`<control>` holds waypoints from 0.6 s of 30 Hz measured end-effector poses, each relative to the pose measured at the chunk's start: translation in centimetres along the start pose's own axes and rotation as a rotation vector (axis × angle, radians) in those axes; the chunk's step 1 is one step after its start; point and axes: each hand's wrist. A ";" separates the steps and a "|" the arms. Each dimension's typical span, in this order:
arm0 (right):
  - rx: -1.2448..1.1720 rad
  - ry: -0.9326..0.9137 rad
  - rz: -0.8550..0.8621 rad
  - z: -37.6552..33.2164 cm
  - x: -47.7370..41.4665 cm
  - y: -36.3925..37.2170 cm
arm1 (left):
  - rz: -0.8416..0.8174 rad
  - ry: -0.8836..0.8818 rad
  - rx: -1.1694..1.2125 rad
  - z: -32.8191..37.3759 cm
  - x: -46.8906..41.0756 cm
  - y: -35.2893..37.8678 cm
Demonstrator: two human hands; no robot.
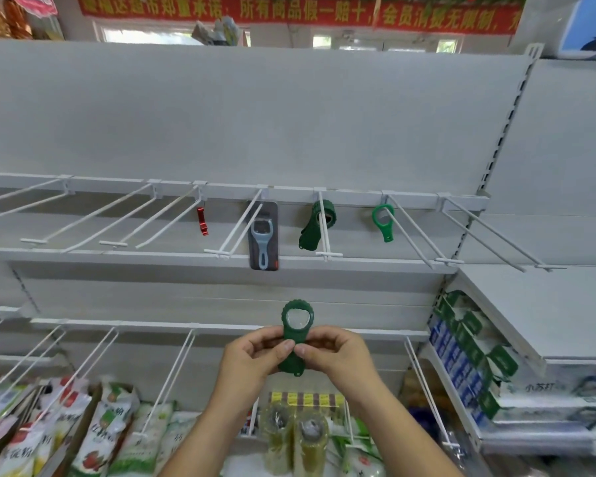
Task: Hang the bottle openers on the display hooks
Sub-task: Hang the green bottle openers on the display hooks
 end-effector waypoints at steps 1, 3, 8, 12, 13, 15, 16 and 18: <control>0.004 0.001 0.001 -0.1 0.1 0.0 | -0.004 0.002 0.001 0.1 0.1 0.0; -0.001 0.002 -0.001 -0.2 0.1 0.0 | -0.019 0.009 -0.004 0.2 0.2 -0.1; -0.016 0.012 0.017 -0.6 0.1 0.0 | -0.020 0.020 -0.002 0.8 0.5 -0.3; -0.049 0.024 0.024 -1.2 -0.1 -0.4 | 0.018 0.031 -0.007 1.1 0.6 -0.8; -0.061 0.026 0.025 -1.4 -0.1 -0.6 | 0.027 0.031 -0.006 1.1 0.6 -1.0; -0.072 0.028 0.026 -1.7 -0.2 -0.9 | 0.033 0.029 -0.003 1.3 0.7 -1.1; -0.074 0.027 0.026 -1.9 -0.3 -1.0 | 0.034 0.028 -0.004 1.3 0.7 -1.1; -0.092 0.018 0.025 -2.2 -0.4 -1.2 | 0.034 0.026 -0.007 1.4 0.8 -1.1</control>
Point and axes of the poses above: each hand's wrist, its own x-axis away from the middle knuckle, its own y-axis out of the palm, z = x × y, and after that the axes turned 11 degrees about x, right-handed
